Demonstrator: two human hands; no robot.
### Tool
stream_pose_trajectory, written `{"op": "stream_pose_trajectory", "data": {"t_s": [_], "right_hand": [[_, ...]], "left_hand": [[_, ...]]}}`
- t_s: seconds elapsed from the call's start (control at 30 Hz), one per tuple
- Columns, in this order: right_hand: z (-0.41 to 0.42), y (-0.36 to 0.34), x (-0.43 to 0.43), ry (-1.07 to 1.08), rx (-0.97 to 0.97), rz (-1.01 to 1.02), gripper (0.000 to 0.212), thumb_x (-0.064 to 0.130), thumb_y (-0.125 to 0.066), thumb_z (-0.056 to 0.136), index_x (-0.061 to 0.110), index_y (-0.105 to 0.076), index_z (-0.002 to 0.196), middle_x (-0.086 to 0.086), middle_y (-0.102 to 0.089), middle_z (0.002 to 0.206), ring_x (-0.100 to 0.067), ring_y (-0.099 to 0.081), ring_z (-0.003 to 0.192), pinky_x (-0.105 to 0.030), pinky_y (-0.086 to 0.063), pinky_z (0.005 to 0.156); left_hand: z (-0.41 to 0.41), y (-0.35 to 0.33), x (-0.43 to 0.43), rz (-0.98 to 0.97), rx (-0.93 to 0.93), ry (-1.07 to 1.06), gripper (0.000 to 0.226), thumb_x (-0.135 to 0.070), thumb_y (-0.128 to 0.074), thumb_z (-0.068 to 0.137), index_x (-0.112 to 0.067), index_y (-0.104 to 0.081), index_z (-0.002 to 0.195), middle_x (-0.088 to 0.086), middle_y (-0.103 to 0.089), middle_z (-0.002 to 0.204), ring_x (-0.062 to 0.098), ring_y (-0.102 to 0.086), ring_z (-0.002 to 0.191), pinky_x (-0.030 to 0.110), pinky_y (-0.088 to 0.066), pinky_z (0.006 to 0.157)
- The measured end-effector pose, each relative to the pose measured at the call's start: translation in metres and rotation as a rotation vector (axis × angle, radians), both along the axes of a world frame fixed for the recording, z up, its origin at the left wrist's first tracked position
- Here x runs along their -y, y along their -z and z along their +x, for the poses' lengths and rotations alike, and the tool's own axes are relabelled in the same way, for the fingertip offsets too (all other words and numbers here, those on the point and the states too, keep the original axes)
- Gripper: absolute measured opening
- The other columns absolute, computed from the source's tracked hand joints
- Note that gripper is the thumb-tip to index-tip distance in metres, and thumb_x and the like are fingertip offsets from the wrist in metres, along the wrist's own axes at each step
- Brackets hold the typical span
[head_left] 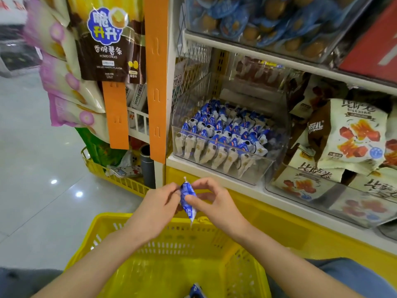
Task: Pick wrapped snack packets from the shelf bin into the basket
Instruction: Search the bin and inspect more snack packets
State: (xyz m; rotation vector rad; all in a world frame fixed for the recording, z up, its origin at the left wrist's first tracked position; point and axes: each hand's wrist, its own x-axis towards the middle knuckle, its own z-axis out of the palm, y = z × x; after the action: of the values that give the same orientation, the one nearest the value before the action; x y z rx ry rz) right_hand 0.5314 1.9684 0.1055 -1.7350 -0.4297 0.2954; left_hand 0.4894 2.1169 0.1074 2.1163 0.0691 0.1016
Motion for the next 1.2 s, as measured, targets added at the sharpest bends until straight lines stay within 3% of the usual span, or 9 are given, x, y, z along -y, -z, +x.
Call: {"op": "stream_pose_trajectory", "data": {"t_s": [0.1,0.23,0.33,0.43,0.57,0.7,0.87,0.97,1.2], "right_hand": [[-0.001,-0.002,0.002,-0.03,-0.053,0.022,0.02,0.016,-0.067,0.083,0.026,-0.054,0.094,0.001,-0.063,0.104,-0.012,-0.063,0.089,-0.023,-0.054,0.072],[-0.003,-0.006,-0.003,-0.026,-0.117,0.078,0.03,0.008,-0.063,0.084,0.019,-0.048,0.109,-0.002,-0.057,0.114,-0.014,-0.059,0.096,-0.025,-0.052,0.08],[-0.004,-0.01,-0.005,-0.098,-0.136,0.043,0.035,0.007,-0.058,0.088,0.012,-0.048,0.121,-0.001,-0.059,0.112,-0.007,-0.058,0.097,-0.019,-0.05,0.081],[-0.008,-0.014,-0.004,-0.08,-0.146,0.054,0.024,0.006,-0.06,0.086,0.009,-0.058,0.11,-0.005,-0.064,0.103,-0.002,-0.061,0.082,-0.012,-0.049,0.065],[-0.007,-0.018,0.002,0.028,-0.176,0.103,0.02,0.008,-0.062,0.085,0.011,-0.059,0.105,-0.009,-0.066,0.103,-0.013,-0.063,0.085,-0.019,-0.054,0.067],[-0.012,-0.014,0.013,0.038,-0.201,0.14,0.022,0.017,-0.058,0.085,0.01,-0.062,0.106,-0.007,-0.07,0.101,-0.006,-0.063,0.085,-0.017,-0.051,0.072],[-0.013,-0.014,0.026,0.098,-0.112,0.079,0.018,0.009,-0.06,0.086,0.015,-0.064,0.103,-0.002,-0.072,0.101,-0.006,-0.066,0.087,-0.02,-0.052,0.08],[-0.01,-0.031,0.032,0.188,0.042,0.046,0.019,0.008,-0.063,0.083,0.019,-0.063,0.099,0.002,-0.072,0.092,-0.006,-0.066,0.085,-0.017,-0.051,0.075],[0.052,-0.1,0.042,0.408,0.388,-0.109,0.021,0.036,-0.061,0.083,0.022,-0.061,0.098,0.011,-0.068,0.084,0.001,-0.064,0.079,-0.012,-0.051,0.07]], "left_hand": [[-0.002,-0.003,0.0,-0.04,-0.003,-0.049,0.029,-0.012,-0.04,0.097,-0.02,-0.058,0.075,0.003,-0.064,0.07,0.009,-0.06,0.061,0.018,-0.048,0.055],[0.001,-0.002,-0.002,-0.244,-0.062,-0.124,0.03,-0.009,-0.035,0.098,-0.012,-0.064,0.094,0.016,-0.068,0.088,0.031,-0.066,0.081,0.047,-0.054,0.078],[0.004,-0.005,-0.003,-0.406,-0.103,-0.224,0.036,-0.007,-0.034,0.097,-0.026,-0.063,0.088,0.011,-0.068,0.089,0.025,-0.065,0.081,0.043,-0.052,0.08],[0.007,-0.012,0.001,-0.499,-0.103,-0.226,0.031,-0.012,-0.035,0.098,-0.021,-0.065,0.094,0.006,-0.07,0.09,0.015,-0.065,0.076,0.035,-0.052,0.076],[0.009,-0.019,0.009,-0.65,-0.117,-0.184,0.029,-0.033,-0.042,0.096,-0.02,-0.066,0.085,-0.001,-0.072,0.078,0.018,-0.065,0.081,0.037,-0.047,0.084],[0.003,-0.016,0.009,-0.389,0.026,0.048,0.012,-0.02,-0.054,0.091,-0.027,-0.064,0.094,-0.013,-0.07,0.087,0.0,-0.061,0.081,0.012,-0.046,0.072],[0.01,-0.015,0.02,-0.143,0.065,0.052,0.015,-0.012,-0.051,0.092,-0.012,-0.062,0.103,0.001,-0.065,0.088,0.01,-0.054,0.075,0.028,-0.044,0.071],[0.016,-0.029,0.031,-0.031,0.147,0.068,0.029,-0.025,-0.047,0.095,-0.018,-0.052,0.123,-0.005,-0.06,0.105,0.0,-0.052,0.084,0.011,-0.041,0.072],[0.066,-0.081,0.012,0.259,0.411,0.078,0.034,-0.029,-0.038,0.097,-0.022,-0.043,0.13,-0.014,-0.046,0.122,-0.001,-0.041,0.111,0.016,-0.031,0.091]]}}
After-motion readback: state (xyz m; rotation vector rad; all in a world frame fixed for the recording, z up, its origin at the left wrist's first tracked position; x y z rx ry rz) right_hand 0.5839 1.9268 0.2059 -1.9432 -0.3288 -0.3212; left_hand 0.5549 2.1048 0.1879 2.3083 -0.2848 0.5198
